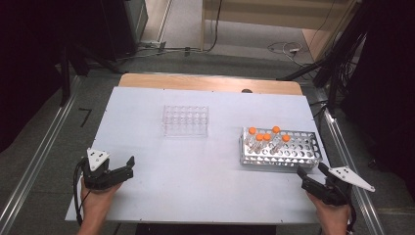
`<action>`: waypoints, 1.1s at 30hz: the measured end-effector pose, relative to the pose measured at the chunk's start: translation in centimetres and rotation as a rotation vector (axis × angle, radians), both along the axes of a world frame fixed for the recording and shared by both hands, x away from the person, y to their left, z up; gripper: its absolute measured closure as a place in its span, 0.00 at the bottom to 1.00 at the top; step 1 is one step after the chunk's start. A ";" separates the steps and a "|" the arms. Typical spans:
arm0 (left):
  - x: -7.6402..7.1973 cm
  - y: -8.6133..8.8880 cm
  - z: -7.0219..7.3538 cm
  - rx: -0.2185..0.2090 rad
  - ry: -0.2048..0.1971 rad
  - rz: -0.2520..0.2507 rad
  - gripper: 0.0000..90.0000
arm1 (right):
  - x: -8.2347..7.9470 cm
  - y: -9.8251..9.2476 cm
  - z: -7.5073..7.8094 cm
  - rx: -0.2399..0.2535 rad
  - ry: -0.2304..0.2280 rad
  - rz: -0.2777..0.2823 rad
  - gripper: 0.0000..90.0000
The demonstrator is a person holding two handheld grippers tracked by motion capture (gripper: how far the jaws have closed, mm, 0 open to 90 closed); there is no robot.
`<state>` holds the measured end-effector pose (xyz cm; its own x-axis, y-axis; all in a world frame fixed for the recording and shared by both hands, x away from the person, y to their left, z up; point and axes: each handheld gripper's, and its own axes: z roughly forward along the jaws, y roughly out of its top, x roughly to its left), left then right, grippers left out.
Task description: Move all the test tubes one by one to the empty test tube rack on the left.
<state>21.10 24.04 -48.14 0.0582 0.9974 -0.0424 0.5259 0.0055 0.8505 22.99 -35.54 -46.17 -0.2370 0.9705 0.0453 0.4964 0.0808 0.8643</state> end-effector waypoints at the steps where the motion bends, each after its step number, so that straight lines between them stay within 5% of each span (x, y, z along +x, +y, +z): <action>1: 0.0 0.0 0.0 -0.002 0.002 -0.002 0.06 | 0.0 0.0 0.0 0.001 0.001 0.000 0.23; 9: 0.0 -0.3 -0.1 -0.015 0.003 -0.026 0.06 | 0.1 -0.2 0.2 0.030 -0.001 -0.005 0.23; 17: 0.3 -0.8 -0.1 -0.014 0.001 -0.041 0.06 | 1.1 1.4 1.0 0.064 -0.012 0.055 0.25; 33: 0.3 -1.0 -0.2 -0.017 0.006 -0.042 0.07 | 3.8 4.0 1.4 0.031 0.011 0.127 0.33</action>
<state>21.41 23.07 -48.31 0.0999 0.9932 -0.0599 0.5309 -0.0023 0.8475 26.75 -31.57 -44.79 -0.3574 0.9307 0.0779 0.4933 0.1173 0.8619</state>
